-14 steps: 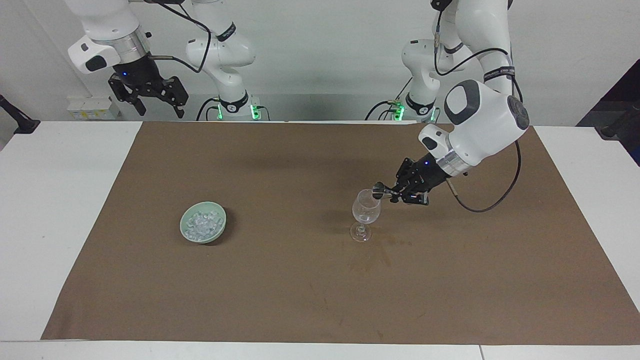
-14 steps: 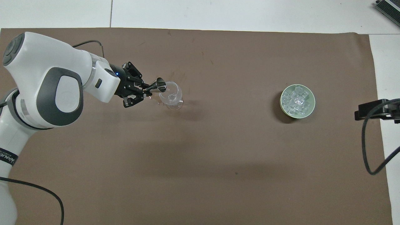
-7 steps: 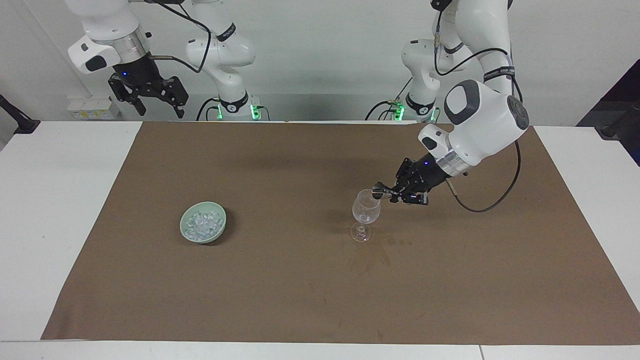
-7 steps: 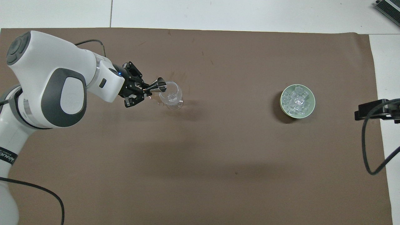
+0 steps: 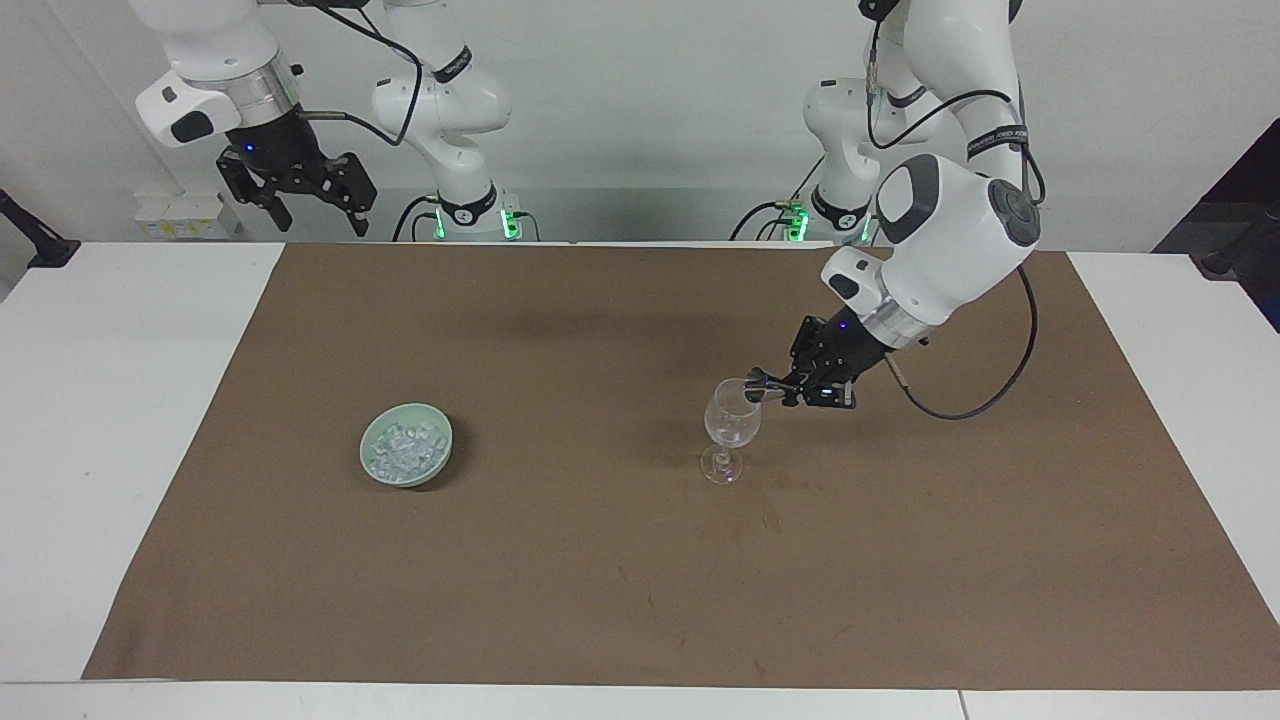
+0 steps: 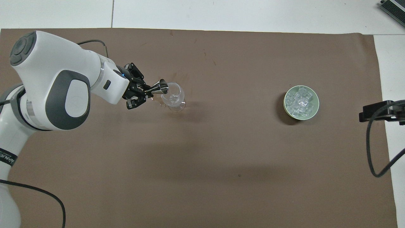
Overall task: Pour wine and add ice with both arms
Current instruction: 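Hold the cylinder tilted over the cup to pour with the left gripper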
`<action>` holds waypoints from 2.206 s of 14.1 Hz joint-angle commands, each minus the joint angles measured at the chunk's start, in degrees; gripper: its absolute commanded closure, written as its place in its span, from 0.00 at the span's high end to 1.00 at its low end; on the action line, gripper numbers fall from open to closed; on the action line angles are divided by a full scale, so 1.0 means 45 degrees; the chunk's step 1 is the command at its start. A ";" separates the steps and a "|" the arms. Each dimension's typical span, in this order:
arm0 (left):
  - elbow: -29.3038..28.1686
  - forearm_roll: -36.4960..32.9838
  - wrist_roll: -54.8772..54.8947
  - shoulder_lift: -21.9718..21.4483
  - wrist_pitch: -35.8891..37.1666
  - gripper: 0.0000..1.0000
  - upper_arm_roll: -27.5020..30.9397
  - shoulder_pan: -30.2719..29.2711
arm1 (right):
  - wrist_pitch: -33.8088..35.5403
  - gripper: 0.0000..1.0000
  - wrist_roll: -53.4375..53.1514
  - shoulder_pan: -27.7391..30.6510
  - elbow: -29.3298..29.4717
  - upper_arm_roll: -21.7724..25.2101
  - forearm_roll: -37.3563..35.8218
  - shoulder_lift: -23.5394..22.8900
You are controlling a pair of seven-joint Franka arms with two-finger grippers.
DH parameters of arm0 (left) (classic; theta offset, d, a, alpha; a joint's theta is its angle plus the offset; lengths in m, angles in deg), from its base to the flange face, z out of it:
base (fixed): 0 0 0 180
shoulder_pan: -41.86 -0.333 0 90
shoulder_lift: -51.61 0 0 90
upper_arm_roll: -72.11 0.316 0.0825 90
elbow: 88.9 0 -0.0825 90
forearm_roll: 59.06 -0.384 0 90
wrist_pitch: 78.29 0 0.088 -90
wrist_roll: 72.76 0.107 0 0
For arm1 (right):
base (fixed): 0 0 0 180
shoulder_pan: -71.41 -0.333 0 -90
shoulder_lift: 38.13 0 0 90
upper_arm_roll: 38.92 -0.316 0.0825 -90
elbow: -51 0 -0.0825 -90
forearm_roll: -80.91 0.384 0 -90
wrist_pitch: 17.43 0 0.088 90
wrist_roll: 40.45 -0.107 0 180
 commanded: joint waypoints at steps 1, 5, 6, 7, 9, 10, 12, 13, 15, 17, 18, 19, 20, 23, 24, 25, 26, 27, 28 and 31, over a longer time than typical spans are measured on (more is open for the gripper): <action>0.0223 -0.0637 -0.0656 0.0018 -0.0095 0.00 0.0213 0.0412 | -0.0001 1.00 0.0244 0.0117 -0.0160 0.0019 0.0333 0.0194; 0.0515 -0.1319 -0.1220 0.0037 0.0119 0.00 0.0194 0.0432 | -0.0001 1.00 0.0244 0.0117 -0.0160 0.0019 0.0333 0.0194; 0.0555 -0.1419 -0.1397 0.0037 0.0120 0.00 0.0194 0.0432 | -0.0001 1.00 0.0244 0.0117 -0.0160 0.0019 0.0333 0.0194; 0.0555 -0.1439 -0.1399 0.0018 0.0120 0.00 0.0194 0.0548 | -0.0001 1.00 0.0244 0.0117 -0.0160 0.0019 0.0333 0.0194; 0.0555 -0.1459 -0.1496 0.0037 0.0101 0.00 0.0194 0.0588 | -0.0001 1.00 0.0244 0.0117 -0.0160 0.0019 0.0333 0.0194; 0.0555 -0.1478 -0.1709 0.0037 0.0101 0.00 0.0194 0.0607 | -0.0001 1.00 0.0244 0.0117 -0.0160 0.0019 0.0333 0.0194; 0.0575 -0.1906 -0.1887 0.0018 0.0101 0.00 0.0213 0.0763 | -0.0001 1.00 0.0244 0.0117 -0.0160 0.0019 0.0333 0.0194; 0.0575 -0.1927 -0.1887 0.0037 0.0101 0.00 0.0213 0.0764 | -0.0001 1.00 0.0244 0.0117 -0.0160 0.0019 0.0333 0.0194; 0.0575 -0.2005 -0.1965 0.0037 0.0101 0.00 0.0213 0.0764 | -0.0001 1.00 0.0244 0.0117 -0.0160 0.0019 0.0333 0.0194; 0.0711 -0.2220 -0.1985 0.0057 0.0101 0.00 0.0213 0.0783 | -0.0001 1.00 0.0244 0.0117 -0.0160 0.0019 0.0333 0.0194; 0.0712 -0.2337 -0.2024 0.0057 0.0101 0.00 0.0213 0.0783 | -0.0001 1.00 0.0244 0.0117 -0.0160 0.0019 0.0333 0.0194; 0.0712 -0.2492 -0.2140 0.0057 0.0120 0.00 0.0213 0.0803 | -0.0001 1.00 0.0244 0.0117 -0.0160 0.0019 0.0333 0.0194; 0.0731 -0.2668 -0.2277 0.0057 0.0120 0.00 0.0213 0.0803 | -0.0001 1.00 0.0244 0.0117 -0.0160 0.0019 0.0333 0.0194; 0.0731 -0.2923 -0.2608 0.0057 0.0120 0.00 0.0213 0.0998 | -0.0001 1.00 0.0244 0.0117 -0.0160 0.0019 0.0333 0.0194; 0.0731 -0.2982 -0.2765 0.0057 0.0120 0.00 0.0213 0.1075 | -0.0001 1.00 0.0244 0.0117 -0.0160 0.0019 0.0333 0.0194; 0.0731 -0.3118 -0.2786 0.0057 0.0140 0.00 0.0213 0.1096 | -0.0001 1.00 0.0244 0.0117 -0.0160 0.0019 0.0333 0.0194; 0.0731 -0.3254 -0.2805 0.0057 0.0140 0.00 0.0213 0.1173 | -0.0001 1.00 0.0244 0.0117 -0.0160 0.0019 0.0333 0.0194; 0.0731 -0.3352 -0.2805 0.0057 0.0140 0.00 0.0213 0.1174 | -0.0001 1.00 0.0244 0.0117 -0.0160 0.0019 0.0333 0.0194; 0.0750 -0.3373 -0.2825 0.0057 0.0140 0.00 0.0213 0.1174 | -0.0001 1.00 0.0244 0.0117 -0.0160 0.0019 0.0333 0.0194; 0.0886 -0.3489 -0.2942 0.0057 0.0296 0.00 0.0233 0.1174 | -0.0001 1.00 0.0245 0.0117 -0.0160 0.0019 0.0333 0.0194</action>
